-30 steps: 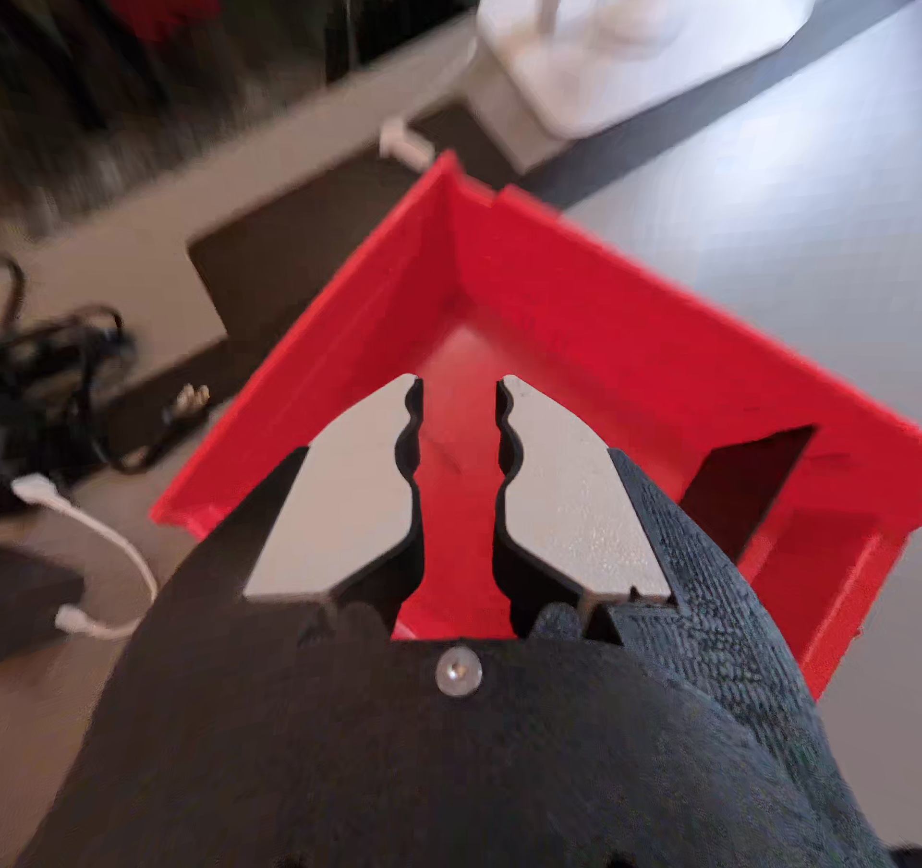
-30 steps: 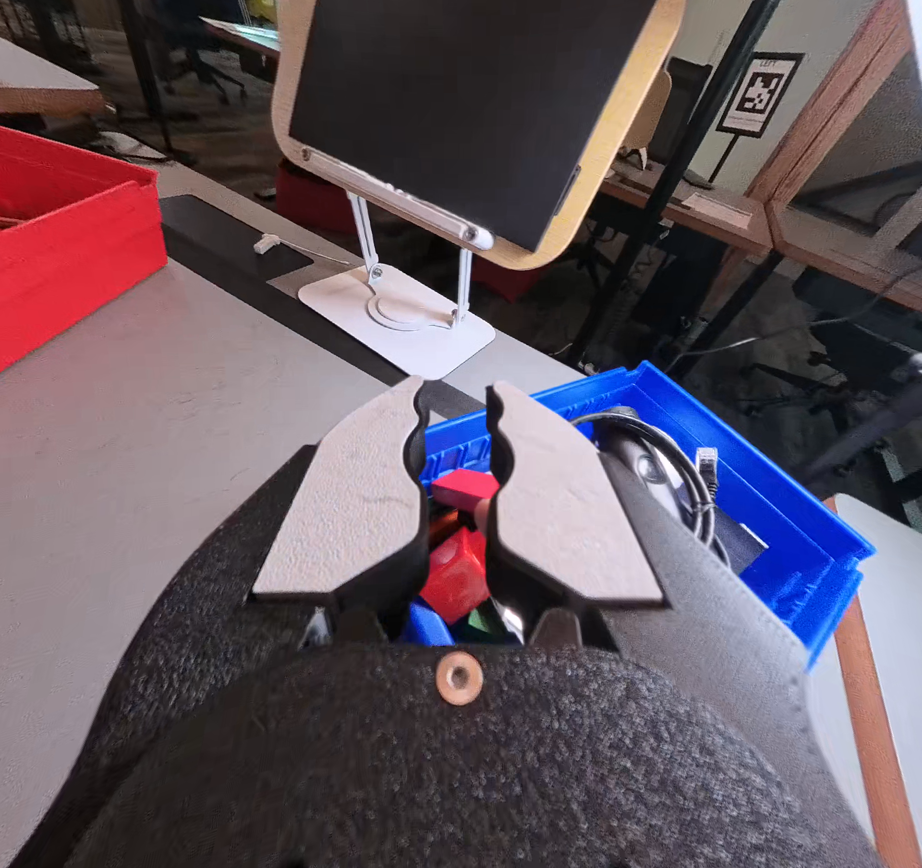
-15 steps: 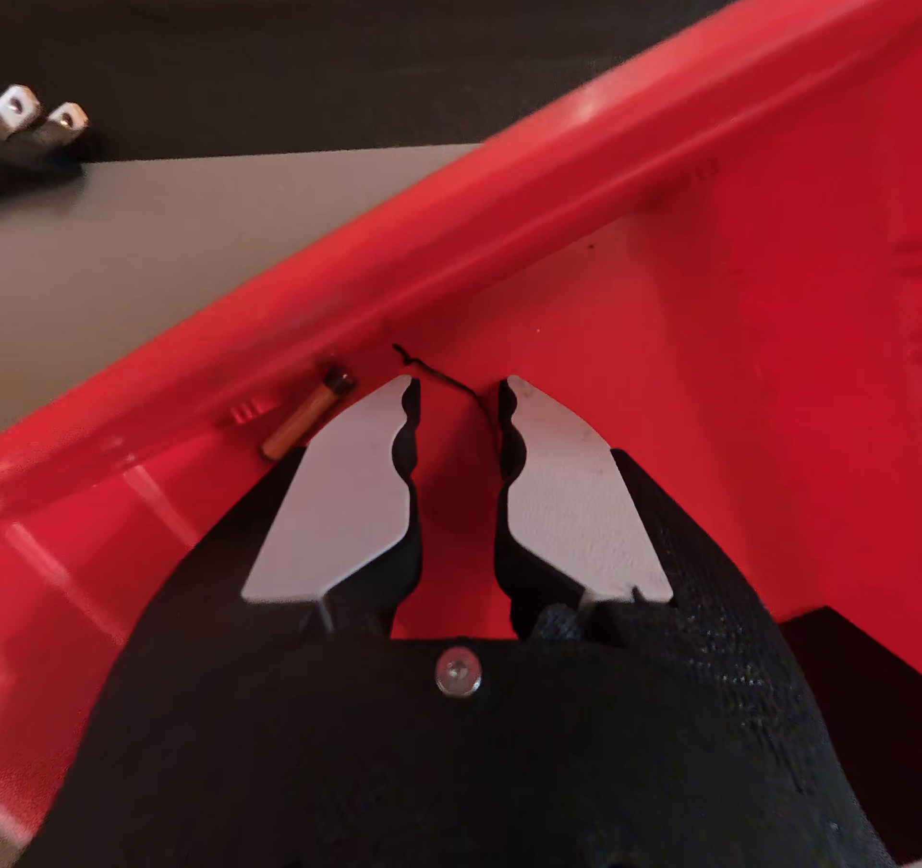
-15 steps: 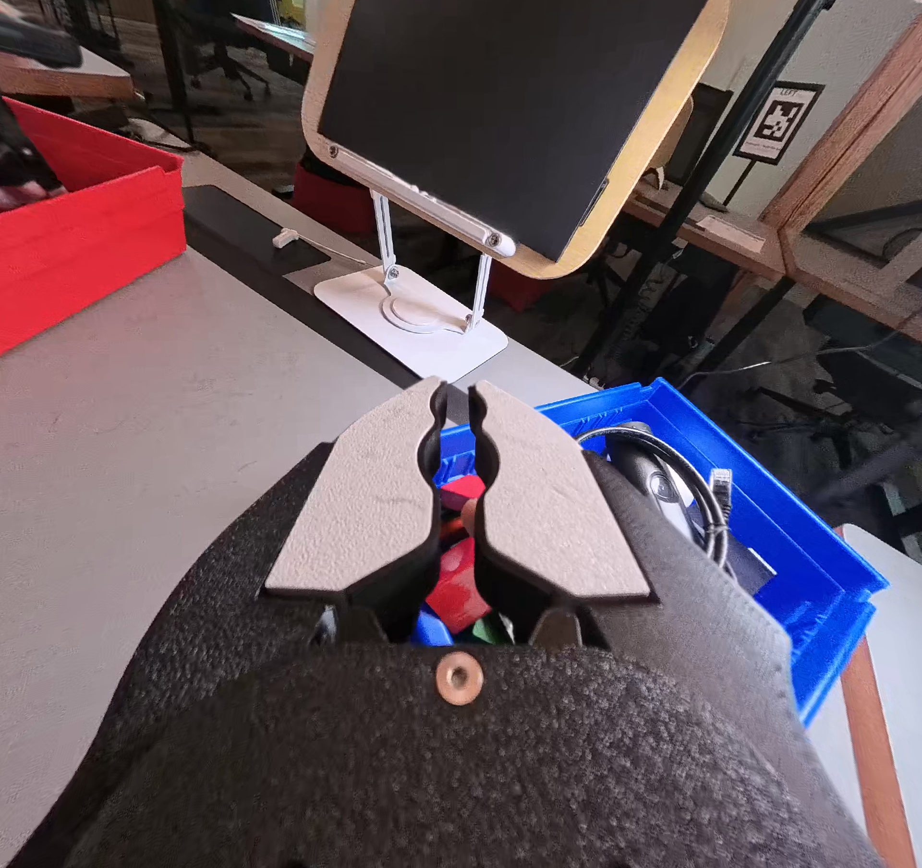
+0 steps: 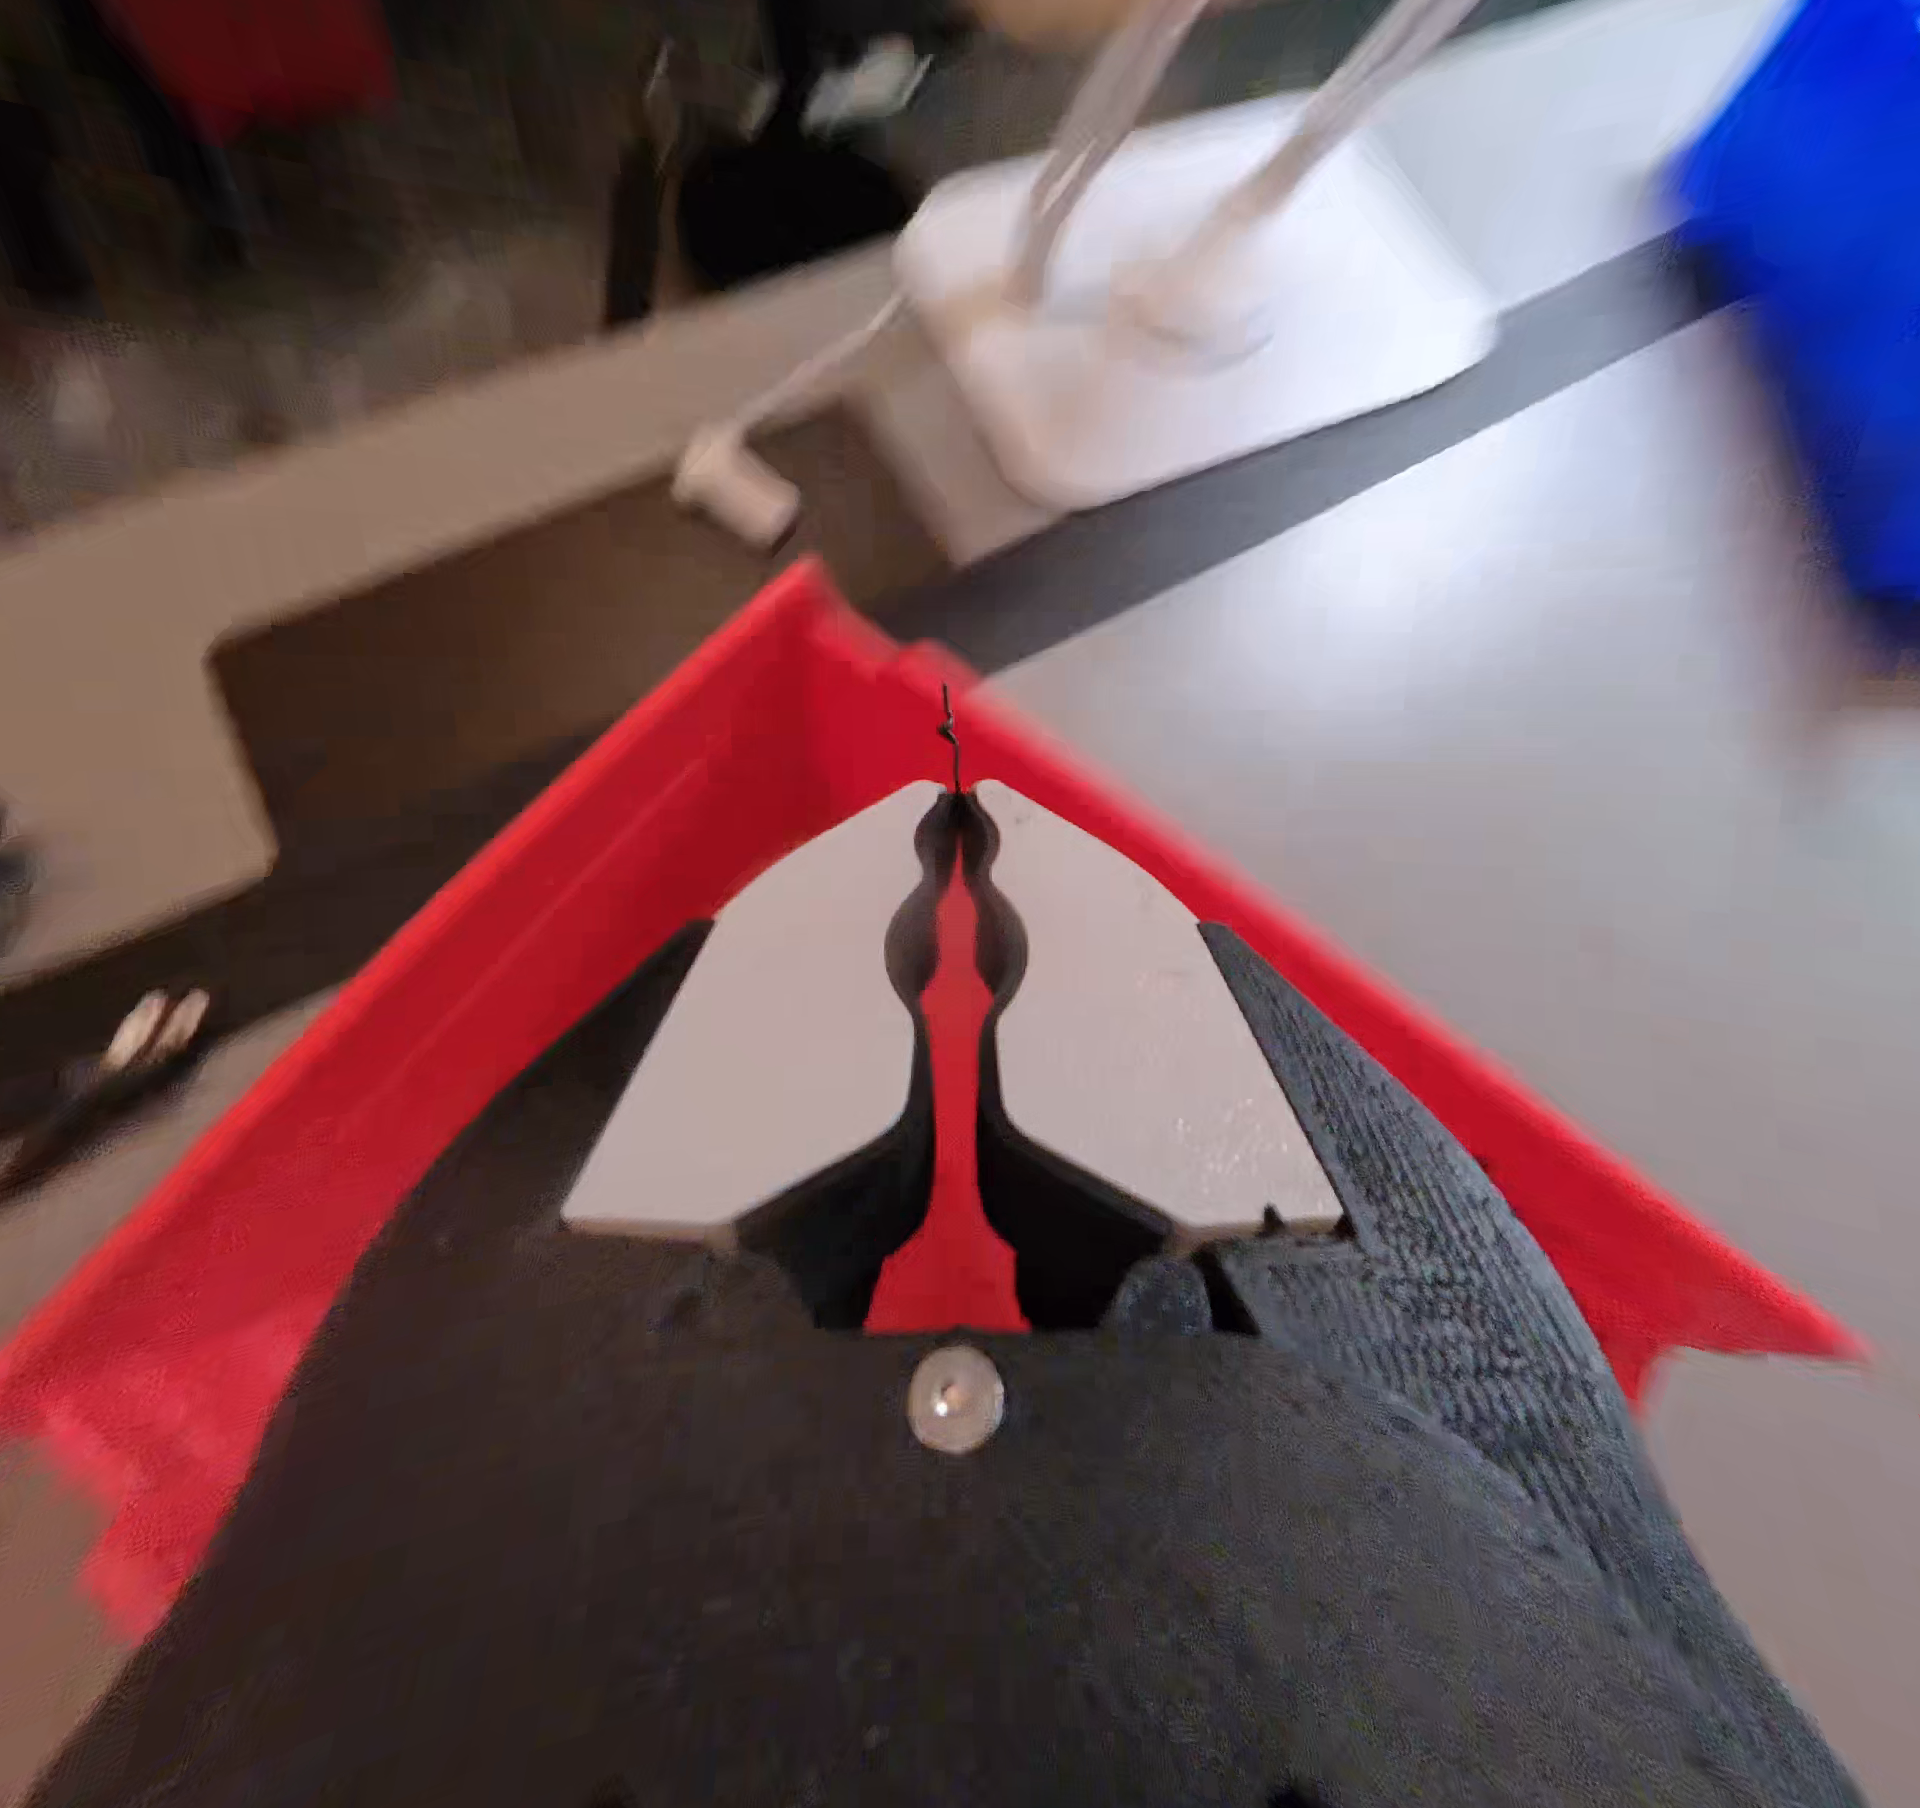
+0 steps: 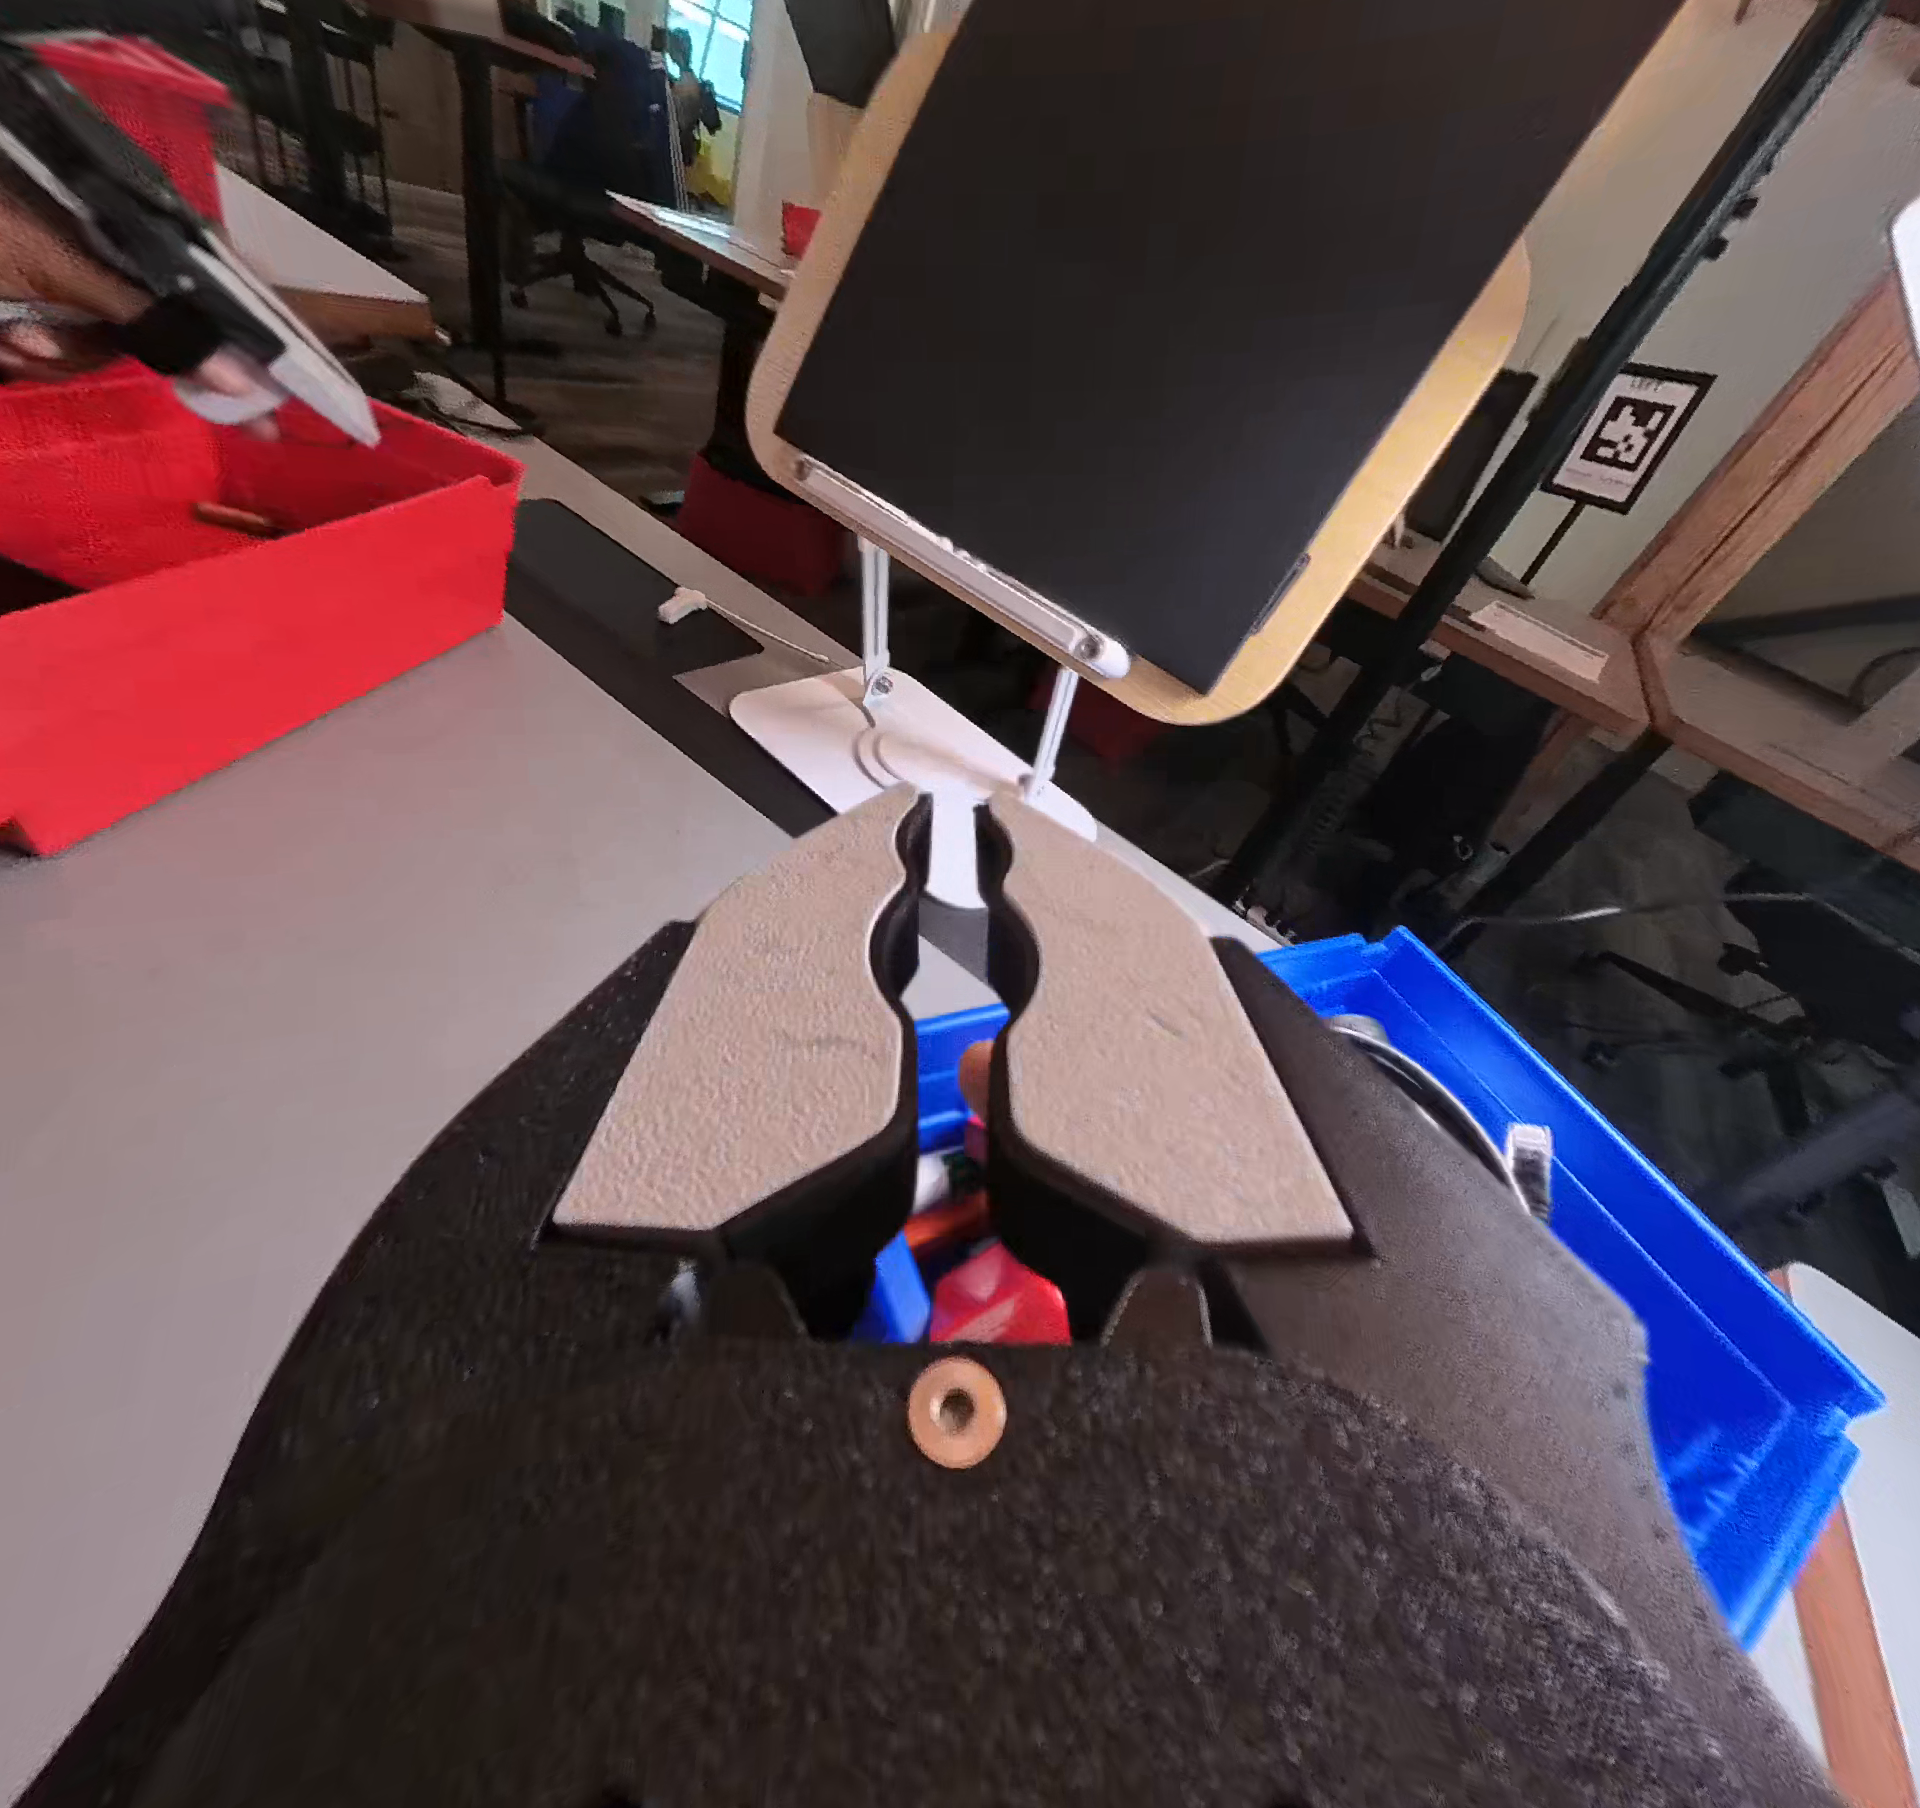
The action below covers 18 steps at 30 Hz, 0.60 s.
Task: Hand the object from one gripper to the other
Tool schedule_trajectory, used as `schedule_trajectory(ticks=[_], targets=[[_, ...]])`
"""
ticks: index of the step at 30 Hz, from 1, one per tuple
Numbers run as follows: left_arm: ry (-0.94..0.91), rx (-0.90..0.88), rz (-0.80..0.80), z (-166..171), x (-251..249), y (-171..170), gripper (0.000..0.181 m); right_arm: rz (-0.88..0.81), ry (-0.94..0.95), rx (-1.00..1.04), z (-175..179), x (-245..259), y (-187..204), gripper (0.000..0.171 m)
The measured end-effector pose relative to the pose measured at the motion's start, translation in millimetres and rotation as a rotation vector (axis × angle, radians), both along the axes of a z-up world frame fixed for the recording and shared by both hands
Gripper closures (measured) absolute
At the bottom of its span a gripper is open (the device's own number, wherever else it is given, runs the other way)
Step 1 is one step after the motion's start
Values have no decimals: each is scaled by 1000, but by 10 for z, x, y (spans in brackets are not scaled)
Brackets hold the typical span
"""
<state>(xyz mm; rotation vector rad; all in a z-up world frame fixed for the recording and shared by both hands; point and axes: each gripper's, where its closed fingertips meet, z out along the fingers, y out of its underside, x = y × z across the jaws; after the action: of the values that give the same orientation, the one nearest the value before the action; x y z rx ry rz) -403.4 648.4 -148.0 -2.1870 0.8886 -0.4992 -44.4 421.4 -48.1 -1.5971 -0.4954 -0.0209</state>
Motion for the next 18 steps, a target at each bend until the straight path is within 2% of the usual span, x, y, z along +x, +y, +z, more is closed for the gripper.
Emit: schedule_trajectory(ticks=[1,4,7,10,13,15,18], targets=[[-92,60,-71,280,166,-148,180,26,6,13,34,-82,-14,164],[-314,159,-275,900,614,-768,180,117,36,50,122,-406,-67,164],[-485,196,-512,1155,1028,-1545,181,256,75,80,198,-865,-179,164],[-636,210,-682,1191,1348,-2208,181,442,181,63,255,-1357,-365,164],[-724,160,-786,1109,1584,-2661,181,597,339,30,330,-1684,-539,160],[-760,155,-840,1074,1677,-2857,180,649,394,1,328,-1794,-591,157],[-751,132,-870,1007,1756,-2976,180,711,405,-69,232,-1924,-636,157]])
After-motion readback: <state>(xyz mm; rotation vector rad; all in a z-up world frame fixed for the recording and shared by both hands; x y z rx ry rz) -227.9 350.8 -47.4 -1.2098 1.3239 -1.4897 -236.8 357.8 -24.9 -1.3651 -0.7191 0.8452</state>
